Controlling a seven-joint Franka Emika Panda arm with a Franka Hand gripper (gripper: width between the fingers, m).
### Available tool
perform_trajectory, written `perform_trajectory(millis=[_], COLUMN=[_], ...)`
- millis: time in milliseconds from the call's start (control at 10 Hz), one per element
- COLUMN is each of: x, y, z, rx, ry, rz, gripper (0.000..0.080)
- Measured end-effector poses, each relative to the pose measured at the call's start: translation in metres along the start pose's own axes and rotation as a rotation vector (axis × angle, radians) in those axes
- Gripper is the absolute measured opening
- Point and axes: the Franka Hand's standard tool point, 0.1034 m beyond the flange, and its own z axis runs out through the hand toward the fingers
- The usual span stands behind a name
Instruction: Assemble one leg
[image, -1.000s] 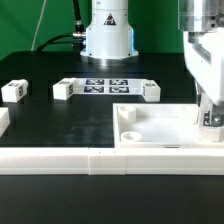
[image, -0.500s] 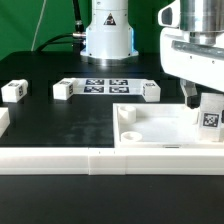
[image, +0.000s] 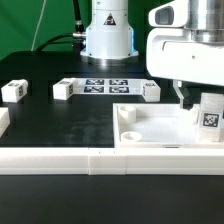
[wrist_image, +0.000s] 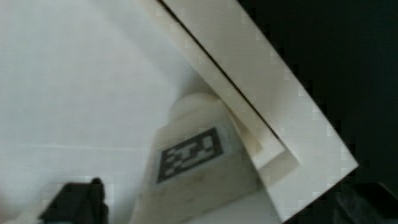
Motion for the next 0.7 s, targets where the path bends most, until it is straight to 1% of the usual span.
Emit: perform_trajectory(millis=[300,400,600,700], x=[0.0023,0.0025,0.0025,0.0030], y=[0.0019,0.0019,0.0019,0.0025], z=[-0.0001,-0.0001,0.0000,-0.0001], rx=[-0.006,-0.005,-0.005,-0.006], ry=[0.007,0.008,0.008,0.009], rz=[-0.220,-0.226,-0.222,-0.223], gripper=[0.0649,0.0649,0.0393,0.0393])
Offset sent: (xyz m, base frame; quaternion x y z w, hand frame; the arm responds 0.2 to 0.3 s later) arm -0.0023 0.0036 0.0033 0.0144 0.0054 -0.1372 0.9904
